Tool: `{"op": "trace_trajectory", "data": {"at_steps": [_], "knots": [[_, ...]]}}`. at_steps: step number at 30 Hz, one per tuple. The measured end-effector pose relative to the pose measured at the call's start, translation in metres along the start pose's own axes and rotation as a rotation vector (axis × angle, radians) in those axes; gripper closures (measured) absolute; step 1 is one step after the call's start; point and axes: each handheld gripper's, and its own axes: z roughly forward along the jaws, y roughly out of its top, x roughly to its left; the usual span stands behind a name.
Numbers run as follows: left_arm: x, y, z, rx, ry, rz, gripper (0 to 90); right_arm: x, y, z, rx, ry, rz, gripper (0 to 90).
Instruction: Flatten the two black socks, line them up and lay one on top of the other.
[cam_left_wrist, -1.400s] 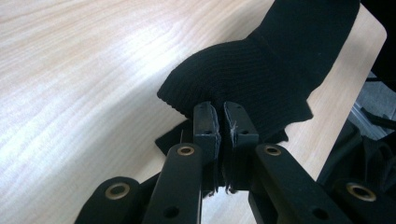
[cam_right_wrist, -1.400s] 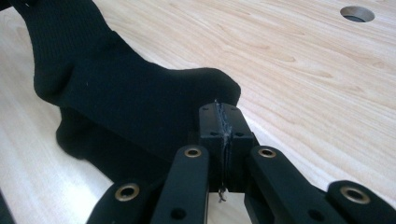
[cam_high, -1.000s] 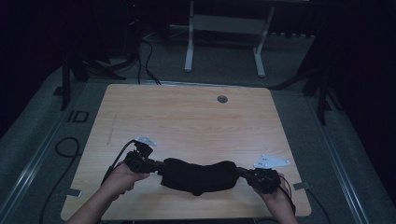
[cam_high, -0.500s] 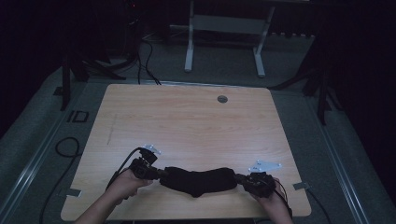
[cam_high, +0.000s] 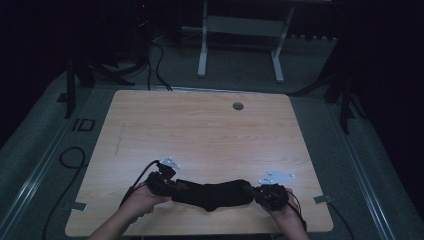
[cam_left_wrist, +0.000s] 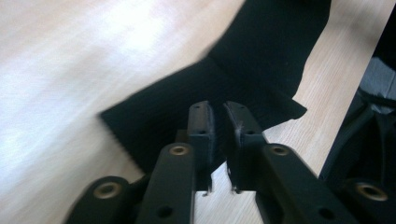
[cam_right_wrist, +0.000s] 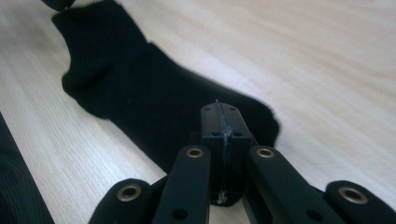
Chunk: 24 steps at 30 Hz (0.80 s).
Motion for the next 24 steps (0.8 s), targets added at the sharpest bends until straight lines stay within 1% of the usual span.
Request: {"op": "trace_trajectory", "data": {"at_steps": [2, 3, 4, 5, 6, 7, 9, 11, 12, 13, 15, 18, 20, 24], "knots": [[0.001, -0.001, 0.009, 0.021, -0.005, -0.008, 85.3, 0.0, -0.003, 0.006, 0.017, 0.002, 0.001, 90.0], [0.001, -0.001, 0.012, 0.024, 0.0, -0.009, 85.3, -0.001, -0.005, 0.008, 0.027, 0.001, -0.002, 90.0], [0.002, -0.002, 0.015, 0.032, -0.006, -0.01, 85.4, -0.002, -0.006, 0.011, 0.036, -0.001, -0.005, 90.0], [0.002, -0.003, 0.018, 0.036, -0.002, -0.012, 85.4, -0.003, -0.007, 0.014, 0.047, -0.004, 0.0, 90.0], [0.003, -0.003, 0.021, 0.046, 0.009, -0.002, 85.4, -0.005, -0.009, 0.017, 0.055, -0.004, 0.0, 90.0], [0.003, -0.003, 0.023, 0.05, 0.012, -0.006, 87.2, -0.006, -0.01, 0.02, 0.065, -0.008, 0.001, 90.0], [0.005, -0.004, 0.026, 0.045, 0.01, -0.01, 87.6, -0.01, -0.012, 0.025, 0.081, -0.009, 0.005, 90.0], [0.007, -0.003, 0.026, 0.042, 0.012, -0.005, 87.6, -0.013, -0.012, 0.027, 0.073, 0.001, 0.018, 90.0], [0.008, -0.002, 0.026, 0.036, 0.017, -0.009, 87.6, -0.014, -0.012, 0.027, 0.074, 0.0, 0.018, 90.0], [0.009, -0.001, 0.026, 0.037, 0.017, -0.005, 87.6, -0.015, -0.011, 0.028, 0.073, -0.003, 0.013, 90.0], [0.012, 0.001, 0.027, 0.033, 0.026, 0.001, 87.6, -0.019, -0.009, 0.029, 0.074, 0.0, 0.019, 90.0], [0.016, 0.007, 0.028, 0.033, 0.031, 0.012, 87.6, -0.023, -0.005, 0.033, 0.079, -0.012, 0.013, 90.0], [0.02, 0.011, 0.029, 0.025, 0.046, 0.013, 87.6, -0.025, -0.002, 0.035, 0.08, -0.021, 0.007, 90.0], [0.027, 0.016, 0.03, 0.022, 0.046, 0.006, 87.6, -0.03, 0.002, 0.039, 0.077, -0.027, 0.01, 90.0]]}}
